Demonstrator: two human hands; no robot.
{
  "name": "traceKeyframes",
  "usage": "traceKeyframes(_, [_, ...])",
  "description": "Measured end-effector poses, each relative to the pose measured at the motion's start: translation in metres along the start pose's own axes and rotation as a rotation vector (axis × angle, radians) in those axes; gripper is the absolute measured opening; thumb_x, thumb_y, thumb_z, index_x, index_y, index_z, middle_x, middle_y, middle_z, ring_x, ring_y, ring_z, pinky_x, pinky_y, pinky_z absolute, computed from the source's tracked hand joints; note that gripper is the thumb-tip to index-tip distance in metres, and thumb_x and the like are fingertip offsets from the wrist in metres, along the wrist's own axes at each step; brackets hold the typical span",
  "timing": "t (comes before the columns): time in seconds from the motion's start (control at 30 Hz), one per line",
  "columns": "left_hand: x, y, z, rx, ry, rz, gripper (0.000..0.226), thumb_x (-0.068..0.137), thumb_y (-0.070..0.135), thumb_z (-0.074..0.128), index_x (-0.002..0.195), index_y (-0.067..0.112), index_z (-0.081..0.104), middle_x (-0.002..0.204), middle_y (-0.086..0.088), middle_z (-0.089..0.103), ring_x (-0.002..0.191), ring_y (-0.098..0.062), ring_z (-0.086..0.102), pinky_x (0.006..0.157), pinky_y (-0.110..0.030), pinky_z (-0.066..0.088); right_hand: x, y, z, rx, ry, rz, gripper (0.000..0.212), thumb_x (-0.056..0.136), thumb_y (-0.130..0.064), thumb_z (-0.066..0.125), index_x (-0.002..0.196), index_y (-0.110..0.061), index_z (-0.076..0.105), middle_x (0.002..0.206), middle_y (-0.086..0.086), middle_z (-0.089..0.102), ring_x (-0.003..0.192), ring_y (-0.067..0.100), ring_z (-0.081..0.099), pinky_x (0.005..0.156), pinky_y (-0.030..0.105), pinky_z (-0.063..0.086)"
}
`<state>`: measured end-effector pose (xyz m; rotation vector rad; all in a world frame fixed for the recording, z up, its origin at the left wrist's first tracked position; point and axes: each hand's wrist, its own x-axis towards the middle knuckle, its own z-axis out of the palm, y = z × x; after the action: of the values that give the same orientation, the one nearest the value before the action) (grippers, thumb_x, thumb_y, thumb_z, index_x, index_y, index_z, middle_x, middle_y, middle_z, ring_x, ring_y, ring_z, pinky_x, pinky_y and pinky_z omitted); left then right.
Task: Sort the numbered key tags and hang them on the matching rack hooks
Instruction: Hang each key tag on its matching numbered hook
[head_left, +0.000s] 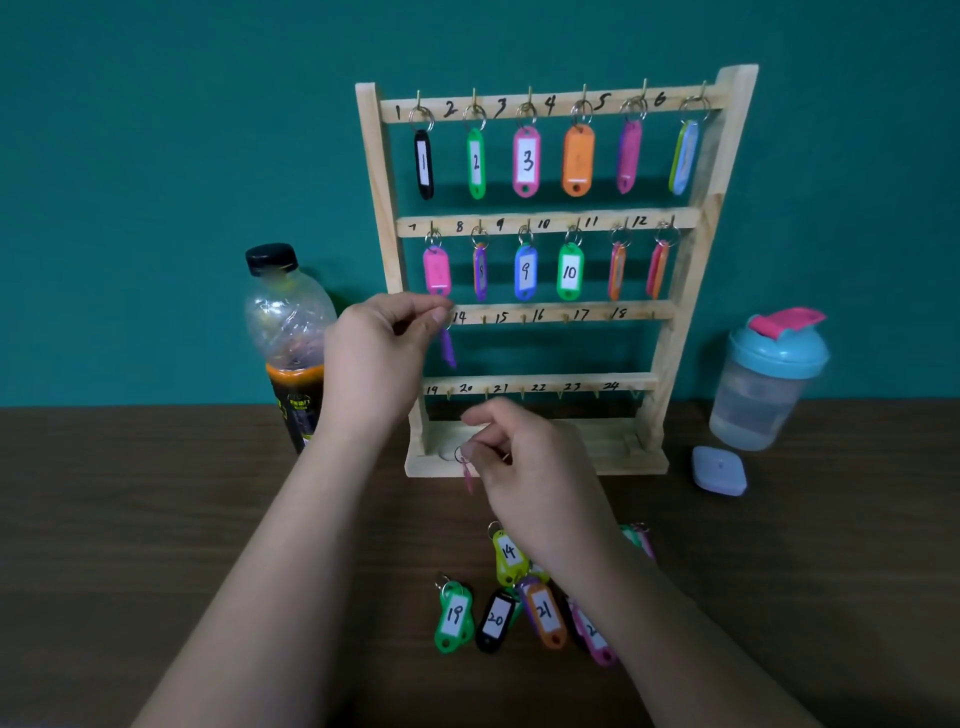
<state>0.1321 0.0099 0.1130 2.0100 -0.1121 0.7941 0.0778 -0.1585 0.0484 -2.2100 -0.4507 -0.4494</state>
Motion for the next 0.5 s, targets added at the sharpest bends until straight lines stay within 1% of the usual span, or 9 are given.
traceKeyframes(0.1, [0.000,-0.002,0.002,0.025,-0.012,0.015,0.019,0.103,0.023,0.066,0.113,0.025,0.082,0.112,0.012,0.078,0.107,0.000,0.069,0.098,-0.027,0.056,0.000,-0.001,-0.002,-0.002,0.018,-0.006,0.023,0.100,-0.024,0.073,0.123,-0.027,0.072,0.091,-0.017,0.074,0.084,-0.001,0.068,0.076,0.023,0.057])
traceKeyframes(0.17, [0.000,-0.003,0.001,0.041,-0.020,0.008,0.021,0.104,0.020,0.064,0.114,0.024,0.082,0.112,0.011,0.078,0.107,-0.001,0.070,0.099,-0.029,0.057,0.001,0.000,-0.005,0.000,0.036,-0.017,0.023,0.100,-0.022,0.073,0.122,-0.027,0.073,0.089,-0.018,0.075,0.084,-0.002,0.068,0.075,0.020,0.055])
traceKeyframes(0.23, [-0.001,-0.005,0.001,0.060,-0.023,0.013,0.021,0.104,0.020,0.064,0.114,0.025,0.081,0.110,0.011,0.078,0.105,-0.001,0.070,0.098,-0.030,0.057,0.002,0.000,-0.006,0.008,0.049,-0.022,0.023,0.099,-0.021,0.073,0.121,-0.027,0.073,0.086,-0.019,0.075,0.084,-0.002,0.068,0.076,0.020,0.055])
traceKeyframes(0.27, [-0.002,-0.005,0.000,0.074,-0.020,0.021,0.019,0.103,0.021,0.066,0.114,0.026,0.081,0.109,0.012,0.078,0.104,0.000,0.070,0.096,-0.028,0.057,0.002,0.000,-0.007,0.017,0.054,-0.023,0.022,0.099,-0.021,0.074,0.121,-0.026,0.073,0.085,-0.019,0.074,0.083,-0.002,0.068,0.076,0.021,0.056])
traceKeyframes(0.3, [-0.003,-0.005,-0.001,0.091,-0.012,0.030,0.018,0.102,0.022,0.067,0.113,0.027,0.081,0.108,0.013,0.078,0.100,0.002,0.069,0.093,-0.023,0.056,0.002,0.001,-0.008,0.024,0.061,-0.025,0.022,0.099,-0.021,0.074,0.121,-0.026,0.073,0.084,-0.020,0.074,0.084,-0.002,0.068,0.077,0.022,0.056])
traceKeyframes(0.37, [-0.006,-0.006,-0.003,0.111,0.022,0.045,0.017,0.101,0.021,0.069,0.113,0.027,0.079,0.103,0.014,0.076,0.094,0.004,0.066,0.084,-0.010,0.050,0.002,0.002,-0.011,0.039,0.073,-0.027,0.022,0.100,-0.021,0.074,0.121,-0.026,0.073,0.083,-0.020,0.074,0.083,-0.001,0.069,0.077,0.023,0.056])
traceKeyframes(0.4, [-0.009,-0.006,-0.003,0.109,0.042,0.049,0.016,0.100,0.020,0.069,0.112,0.027,0.078,0.100,0.013,0.075,0.092,0.004,0.064,0.080,-0.008,0.047,0.002,0.003,-0.012,0.049,0.080,-0.030,0.022,0.099,-0.021,0.074,0.121,-0.025,0.073,0.083,-0.020,0.074,0.082,0.000,0.069,0.076,0.024,0.055])
traceKeyframes(0.5, [-0.020,-0.007,-0.006,0.103,0.055,0.023,0.008,0.098,0.020,0.071,0.103,0.026,0.075,0.090,0.012,0.074,0.085,0.003,0.065,0.075,-0.012,0.048,0.005,0.005,-0.016,0.074,0.121,-0.047,0.020,0.098,-0.021,0.076,0.118,-0.023,0.074,0.082,-0.019,0.074,0.080,0.002,0.069,0.073,0.027,0.055])
